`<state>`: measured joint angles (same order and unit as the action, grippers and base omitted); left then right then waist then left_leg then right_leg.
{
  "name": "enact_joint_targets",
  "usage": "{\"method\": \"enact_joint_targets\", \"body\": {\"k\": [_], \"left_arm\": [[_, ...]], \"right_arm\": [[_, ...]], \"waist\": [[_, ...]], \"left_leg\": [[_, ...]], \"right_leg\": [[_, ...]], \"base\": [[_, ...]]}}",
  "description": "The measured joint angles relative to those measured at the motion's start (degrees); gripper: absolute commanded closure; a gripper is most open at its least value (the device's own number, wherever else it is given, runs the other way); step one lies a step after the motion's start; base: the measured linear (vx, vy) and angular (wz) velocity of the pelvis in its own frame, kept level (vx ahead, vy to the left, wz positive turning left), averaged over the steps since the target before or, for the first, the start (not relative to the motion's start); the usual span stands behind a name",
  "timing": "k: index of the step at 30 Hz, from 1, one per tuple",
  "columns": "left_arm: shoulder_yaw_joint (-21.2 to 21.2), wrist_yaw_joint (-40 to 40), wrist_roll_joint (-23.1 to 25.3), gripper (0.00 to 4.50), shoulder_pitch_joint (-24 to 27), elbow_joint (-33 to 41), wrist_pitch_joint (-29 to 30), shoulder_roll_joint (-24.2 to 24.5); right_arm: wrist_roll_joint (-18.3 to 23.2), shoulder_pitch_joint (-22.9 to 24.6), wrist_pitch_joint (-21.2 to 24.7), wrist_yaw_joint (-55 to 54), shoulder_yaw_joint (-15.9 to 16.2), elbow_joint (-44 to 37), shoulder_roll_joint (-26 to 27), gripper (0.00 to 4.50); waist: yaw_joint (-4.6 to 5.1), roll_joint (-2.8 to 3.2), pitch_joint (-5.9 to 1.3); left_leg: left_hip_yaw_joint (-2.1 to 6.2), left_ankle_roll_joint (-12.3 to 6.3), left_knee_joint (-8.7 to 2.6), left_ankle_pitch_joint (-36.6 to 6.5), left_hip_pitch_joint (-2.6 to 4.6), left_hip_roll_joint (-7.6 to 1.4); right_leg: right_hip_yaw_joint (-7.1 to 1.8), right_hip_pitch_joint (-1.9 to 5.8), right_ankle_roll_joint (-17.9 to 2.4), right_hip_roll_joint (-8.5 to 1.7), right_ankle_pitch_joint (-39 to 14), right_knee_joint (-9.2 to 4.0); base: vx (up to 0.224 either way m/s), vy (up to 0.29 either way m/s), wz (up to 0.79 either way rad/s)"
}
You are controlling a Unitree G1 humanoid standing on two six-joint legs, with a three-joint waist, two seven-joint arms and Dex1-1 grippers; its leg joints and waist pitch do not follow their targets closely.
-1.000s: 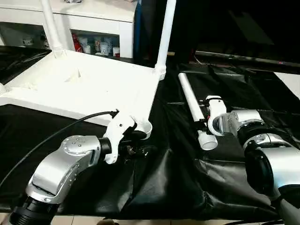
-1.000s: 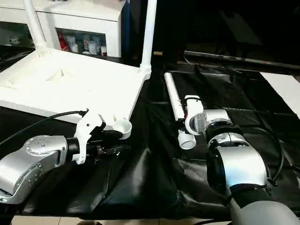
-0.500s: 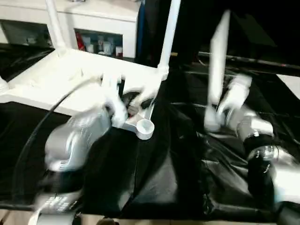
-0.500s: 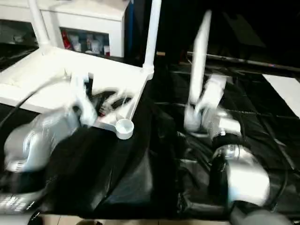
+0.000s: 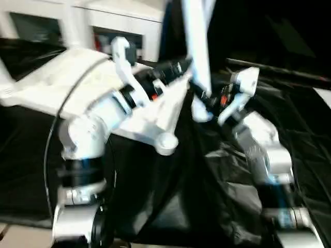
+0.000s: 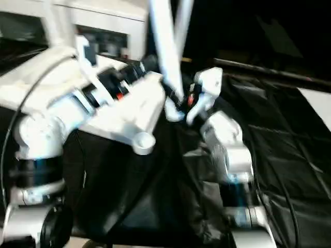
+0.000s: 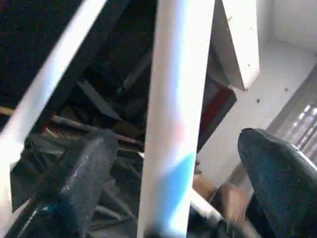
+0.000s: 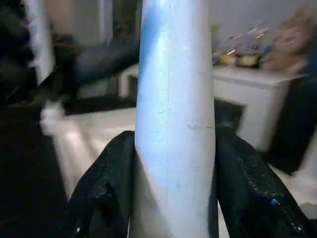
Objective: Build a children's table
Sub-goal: Pick table leg
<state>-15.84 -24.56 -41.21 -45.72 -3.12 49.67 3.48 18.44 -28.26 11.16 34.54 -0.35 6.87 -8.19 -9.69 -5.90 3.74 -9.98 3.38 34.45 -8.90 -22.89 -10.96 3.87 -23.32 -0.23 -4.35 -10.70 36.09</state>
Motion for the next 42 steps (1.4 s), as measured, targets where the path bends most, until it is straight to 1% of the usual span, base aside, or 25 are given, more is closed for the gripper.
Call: {"method": "enact_joint_targets", "body": {"k": [2, 5, 7, 9, 11, 13, 14, 15, 17, 19, 21, 23, 24, 25, 26, 28, 30, 33, 35, 39, 42], "left_arm": [[-0.14, 0.0, -0.95, 0.0, -0.33, -0.92, 0.0, -0.78], [0.32, -0.01, -1.25, 0.0, -0.32, -1.52, -0.01, -1.22], [0.74, 0.44, -1.03, 0.0, -0.31, -1.81, -0.1, -1.39], [0.76, 1.87, -0.39, 0.29, -0.31, -2.06, -0.14, -1.52], [0.09, 5.08, 0.66, 0.39, -0.3, -3.17, -0.3, -1.98], [-0.82, 7.17, 0.98, 0.63, -0.25, -4.31, -0.44, -2.21], [-1.27, 8.02, 1.0, 0.63, -0.25, -4.39, -0.56, -2.23], [-1.55, 8.68, 1.0, 0.81, -0.25, -4.39, -0.76, -2.24], [-1.96, 9.86, 1.01, 0.87, -0.23, -4.28, -1.03, -2.3], [-2.1, 10.16, 0.99, 1.06, 0.01, -3.79, -1.01, -2.41], [-1.85, 10.39, 1.05, 1.22, 0.09, -3.66, -1.0, -2.5], [-1.77, 10.41, 1.06, 1.29, 0.09, -3.47, -1.0, -2.52], [-1.76, 10.57, 1.06, 1.54, 0.08, -3.41, -1.03, -2.54], [-1.77, 11.01, 1.08, 1.54, 0.08, -3.41, -1.1, -2.57], [-1.8, 11.35, 1.12, 1.67, 0.08, -3.41, -1.14, -2.64], [-1.9, 12.41, 1.13, 1.74, 0.07, -3.42, -1.38, -2.94], [-2.24, 13.11, 1.11, 2.03, 0.07, -3.42, -1.4, -3.17], [-2.44, 13.41, 1.01, 2.21, 0.07, -3.43, -1.45, -3.22], [-2.43, 13.37, 1.01, 2.48, 0.06, -3.54, -1.54, -3.17], [-2.11, 12.84, 1.07, 2.63, -0.02, -4.32, -2.31, -2.9], [-1.8, 11.78, 1.07, 2.64, -0.04, -4.37, -2.59, -2.26]], "right_arm": [[0.05, 0.19, 1.29, 1.3, 1.67, -1.32, -1.21, 2.61], [-0.07, 0.21, 2.08, 2.31, 3.18, -1.94, -1.91, 2.61], [-0.4, 0.62, 2.13, 2.84, 4.03, -2.13, -1.98, 2.61], [-1.2, 0.76, 2.17, 2.91, 5.27, -2.13, -1.92, 2.61], [-2.26, 0.74, 2.2, 2.6, 5.52, -2.13, -1.34, 2.61], [-2.68, 0.74, 2.49, 1.84, 5.96, -2.13, -1.28, 2.61], [-2.86, 0.74, 2.87, 1.39, 6.14, -2.13, -1.27, 2.61], [-2.97, 0.74, 3.3, 0.93, 6.37, -2.13, -1.2, 2.61], [-3.26, 0.75, 3.88, 0.42, 7.02, -2.13, -0.67, 2.61], [-3.47, 0.75, 3.99, 0.19, 7.91, -2.13, -0.25, 2.61], [-3.61, 0.75, 4.4, -0.43, 8.3, -2.14, 0.37, 2.61], [-3.87, 0.74, 4.5, -0.54, 8.44, -2.14, 0.4, 2.61], [-4.28, 0.74, 4.51, -0.61, 8.44, -2.14, 0.39, 2.61], [-4.57, 0.74, 4.53, -0.68, 8.45, -2.14, 0.39, 2.61], [-4.62, 0.74, 4.54, -0.85, 8.47, -2.14, 0.39, 2.61], [-4.79, 0.71, 4.54, -1.1, 8.52, -2.14, 0.39, 2.61], [-5.13, 0.67, 4.53, -1.51, 8.8, -2.14, 0.42, 2.61], [-5.61, 0.64, 4.53, -2.06, 9.03, -2.09, 0.63, 2.61], [-5.72, 0.64, 4.53, -2.46, 9.17, -2.09, 0.82, 2.61], [-6.11, 0.64, 4.55, -3.17, 9.35, -2.09, 1.14, 2.61], [-6.29, 0.64, 4.04, -3.1, 9.17, -1.91, 1.81, 2.61]], "waist": [[-0.14, -0.17, 0.05], [-0.12, -0.76, 0.06], [-0.08, -0.82, 0.06], [-0.05, -0.82, 0.06], [-0.08, -0.84, 0.06], [-0.1, -1.06, 0.09], [-0.13, -1.21, 0.08], [-0.1, -1.25, 0.06], [-0.06, -1.24, 0.06], [-0.1, -1.31, 0.05], [-0.15, -1.31, 0.05], [-0.13, -1.3, 0.05], [-0.09, -1.3, 0.05], [-0.06, -1.3, 0.05], [-0.05, -1.31, 0.05], [-0.06, -1.3, 0.05], [-0.03, -1.27, 0.07], [-0.03, -1.22, 0.08], [0.04, -1.14, 0.11], [0.08, -1.04, 0.15], [0.15, -1.02, 0.16]], "left_leg": [[0.0, 0.0, 0.0, 0.0, 0.0, 0.01], [0.04, 0.03, -0.02, 0.02, 0.03, -0.03], [0.04, 0.04, -0.01, 0.02, 0.03, -0.02], [0.04, 0.04, -0.01, 0.02, 0.03, -0.02], [0.04, 0.05, -0.02, 0.03, 0.03, -0.02], [0.05, 0.05, -0.02, 0.03, 0.02, -0.02], [0.05, 0.06, -0.02, 0.03, 0.02, -0.03], [0.05, 0.06, -0.01, 0.04, 0.02, -0.03], [0.05, 0.06, -0.01, 0.04, -0.01, -0.02], [0.05, 0.06, -0.02, 0.04, -0.02, -0.03], [0.05, 0.06, -0.01, 0.04, -0.04, -0.02], [0.05, 0.06, -0.01, 0.03, -0.05, -0.02], [0.05, 0.06, -0.01, 0.03, -0.05, -0.02], [0.05, 0.06, -0.01, 0.03, -0.05, -0.02], [0.05, 0.06, -0.02, 0.03, -0.05, -0.02], [0.05, 0.06, -0.02, 0.03, -0.05, -0.02], [0.05, 0.06, -0.01, 0.04, -0.05, -0.02], [0.05, 0.06, -0.02, 0.03, -0.05, -0.02], [0.05, 0.06, -0.02, 0.03, -0.05, -0.02], [0.06, 0.07, -0.02, 0.03, -0.04, -0.02], [0.06, 0.07, -0.02, 0.03, -0.04, -0.02]], "right_leg": [[0.0, 0.04, 0.05, -0.03, 0.03, -0.01], [0.08, 0.04, 0.31, -0.02, 0.0, -0.01], [0.07, 0.04, 0.34, -0.02, 0.02, 0.0], [0.06, 0.04, 0.38, -0.02, 0.05, -0.01], [0.07, 0.04, 0.4, -0.02, 0.07, -0.01], [0.07, 0.04, 0.41, -0.02, 0.07, -0.01], [0.08, 0.04, 0.41, -0.02, 0.07, -0.01], [0.08, 0.04, 0.41, -0.02, 0.07, -0.01], [0.07, 0.04, 0.41, -0.02, 0.08, -0.07], [0.08, 0.04, 0.4, -0.02, 0.08, -0.07], [0.07, 0.04, 0.37, -0.02, 0.1, -0.08], [0.07, 0.04, 0.37, -0.02, 0.1, -0.13], [0.06, 0.04, 0.38, -0.02, 0.1, -0.14], [0.07, 0.04, 0.38, -0.02, 0.09, -0.14], [0.07, 0.04, 0.39, -0.02, 0.09, -0.14], [0.08, 0.04, 0.4, -0.02, 0.09, -0.13], [0.07, 0.04, 0.43, -0.02, 0.09, -0.13], [0.07, 0.05, 0.45, -0.02, 0.11, -0.14], [0.07, 0.04, 0.45, -0.02, 0.14, -0.14], [0.07, 0.05, 0.44, -0.01, 0.16, -0.14], [0.08, 0.04, 0.43, -0.01, 0.17, -0.14]], "base": [[0.0, 0.0, 0.0], [0.0, 0.0, 0.0], [0.0, 0.0, 0.0], [0.0, 0.0, 0.0], [0.0, 0.0, 0.0], [0.0, 0.0, 0.0], [0.0, 0.0, 0.0], [0.0, 0.0, 0.0], [0.0, 0.0, 0.0], [0.0, 0.0, 0.0], [0.0, 0.0, 0.0], [0.0, 0.0, 0.0], [0.0, 0.0, 0.0], [0.0, 0.0, 0.0], [0.0, 0.0, 0.0], [0.0, 0.0, 0.0], [0.0, 0.0, 0.0], [0.0, 0.0, 0.0], [0.0, 0.0, 0.0], [0.0, 0.0, 0.0], [0.0, 0.0, 0.0]]}}
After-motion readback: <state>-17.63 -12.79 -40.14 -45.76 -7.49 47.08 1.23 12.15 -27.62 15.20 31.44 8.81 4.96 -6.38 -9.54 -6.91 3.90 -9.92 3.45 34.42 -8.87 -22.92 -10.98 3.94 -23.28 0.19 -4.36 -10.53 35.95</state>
